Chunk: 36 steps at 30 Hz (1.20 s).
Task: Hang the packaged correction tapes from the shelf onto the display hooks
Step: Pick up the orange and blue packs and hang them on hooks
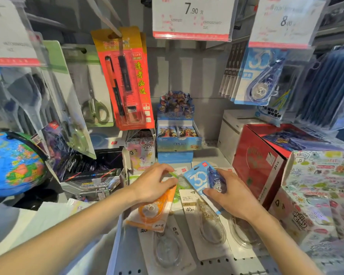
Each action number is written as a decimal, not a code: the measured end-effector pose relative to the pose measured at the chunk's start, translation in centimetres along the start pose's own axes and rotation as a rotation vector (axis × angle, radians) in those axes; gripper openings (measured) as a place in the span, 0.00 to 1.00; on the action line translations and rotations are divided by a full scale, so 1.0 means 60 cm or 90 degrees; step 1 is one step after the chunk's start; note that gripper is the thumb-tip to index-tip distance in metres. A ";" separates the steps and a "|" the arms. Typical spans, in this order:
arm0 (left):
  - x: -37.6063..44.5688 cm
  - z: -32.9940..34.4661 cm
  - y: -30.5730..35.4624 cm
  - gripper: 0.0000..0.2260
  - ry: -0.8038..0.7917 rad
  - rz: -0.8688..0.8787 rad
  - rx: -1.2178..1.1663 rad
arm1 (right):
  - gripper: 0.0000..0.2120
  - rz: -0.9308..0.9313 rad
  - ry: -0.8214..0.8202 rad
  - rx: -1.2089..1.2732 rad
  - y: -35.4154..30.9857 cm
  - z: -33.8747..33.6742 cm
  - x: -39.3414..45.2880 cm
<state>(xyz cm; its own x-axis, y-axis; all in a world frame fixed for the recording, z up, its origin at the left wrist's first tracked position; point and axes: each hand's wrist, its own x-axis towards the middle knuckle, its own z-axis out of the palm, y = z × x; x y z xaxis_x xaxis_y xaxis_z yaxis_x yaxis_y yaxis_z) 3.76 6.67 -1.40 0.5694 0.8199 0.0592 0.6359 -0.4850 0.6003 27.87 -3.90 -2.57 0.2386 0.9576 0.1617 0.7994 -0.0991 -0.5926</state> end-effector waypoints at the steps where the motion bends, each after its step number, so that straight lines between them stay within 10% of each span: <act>1: -0.013 -0.009 -0.002 0.23 -0.012 -0.017 0.013 | 0.31 -0.005 -0.001 -0.006 0.000 0.000 0.001; 14: -0.071 -0.029 0.002 0.42 -0.115 -0.190 0.258 | 0.46 -0.001 0.017 0.062 -0.006 -0.007 0.025; 23: -0.060 -0.035 0.001 0.32 -0.063 -0.171 0.302 | 0.39 -0.026 0.002 0.122 -0.006 -0.015 0.021; 36: -0.057 -0.038 0.019 0.34 0.007 -0.124 -0.010 | 0.36 -0.036 -0.007 0.196 -0.006 -0.019 0.015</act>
<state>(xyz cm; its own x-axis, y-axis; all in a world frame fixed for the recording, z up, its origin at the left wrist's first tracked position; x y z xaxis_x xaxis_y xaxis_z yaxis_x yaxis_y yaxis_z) 1.36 4.02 0.91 0.4304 0.9012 -0.0506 0.7255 -0.3121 0.6134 28.44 -3.29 -1.34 0.1910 0.9624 0.1931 0.6066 0.0390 -0.7941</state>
